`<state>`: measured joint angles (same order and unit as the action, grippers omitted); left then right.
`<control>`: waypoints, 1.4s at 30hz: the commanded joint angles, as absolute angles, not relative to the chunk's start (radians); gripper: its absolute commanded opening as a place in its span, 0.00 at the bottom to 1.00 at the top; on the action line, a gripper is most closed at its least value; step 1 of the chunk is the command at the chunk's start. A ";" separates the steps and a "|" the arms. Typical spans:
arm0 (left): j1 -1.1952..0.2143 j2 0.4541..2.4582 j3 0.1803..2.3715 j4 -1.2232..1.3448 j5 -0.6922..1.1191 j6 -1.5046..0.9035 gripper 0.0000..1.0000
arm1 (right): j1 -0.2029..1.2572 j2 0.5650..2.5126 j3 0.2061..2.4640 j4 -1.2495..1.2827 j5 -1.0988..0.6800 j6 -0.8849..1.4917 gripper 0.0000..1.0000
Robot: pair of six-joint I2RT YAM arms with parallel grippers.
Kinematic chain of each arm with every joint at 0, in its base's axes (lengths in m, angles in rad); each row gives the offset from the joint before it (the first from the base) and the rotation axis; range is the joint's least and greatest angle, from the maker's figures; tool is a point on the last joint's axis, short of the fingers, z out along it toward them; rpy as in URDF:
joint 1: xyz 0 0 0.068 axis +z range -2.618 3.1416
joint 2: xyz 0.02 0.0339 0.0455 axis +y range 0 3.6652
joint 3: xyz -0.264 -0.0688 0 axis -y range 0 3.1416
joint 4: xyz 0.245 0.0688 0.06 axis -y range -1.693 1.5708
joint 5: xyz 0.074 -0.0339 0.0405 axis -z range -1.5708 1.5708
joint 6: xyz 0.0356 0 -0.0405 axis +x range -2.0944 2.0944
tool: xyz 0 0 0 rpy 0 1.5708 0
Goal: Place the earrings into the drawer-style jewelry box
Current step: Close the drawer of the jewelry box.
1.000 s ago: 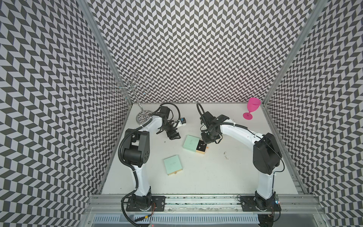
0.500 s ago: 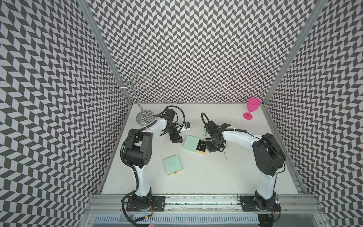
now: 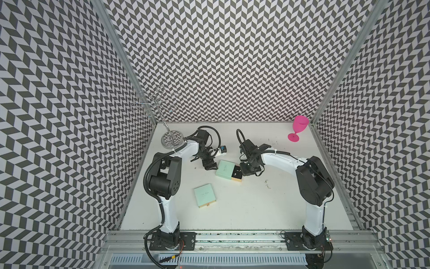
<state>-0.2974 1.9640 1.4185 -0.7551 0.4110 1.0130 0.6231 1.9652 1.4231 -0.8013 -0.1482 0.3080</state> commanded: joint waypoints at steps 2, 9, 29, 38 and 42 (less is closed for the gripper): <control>-0.311 1.989 1.440 -0.747 0.438 1.019 0.81 | 0.618 1.975 1.453 -0.763 -0.179 0.310 0.08; -0.332 2.007 1.453 -0.740 0.443 1.008 0.81 | 0.618 1.991 1.484 -0.757 -0.212 0.293 0.08; -0.349 2.013 1.485 -0.732 0.461 0.976 0.81 | 0.605 1.888 1.576 -0.768 -0.182 0.316 0.09; -0.315 1.974 1.509 -0.706 0.468 0.941 0.81 | 0.573 1.820 1.404 -0.742 -0.175 0.330 0.09; -0.304 1.969 1.463 -0.677 0.428 0.939 0.81 | 0.570 1.823 1.344 -0.708 -0.183 0.335 0.09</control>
<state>-0.3149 2.0083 1.4841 -0.7036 0.4381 0.9428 0.5743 1.8191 1.3724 -0.7498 -0.1883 0.3233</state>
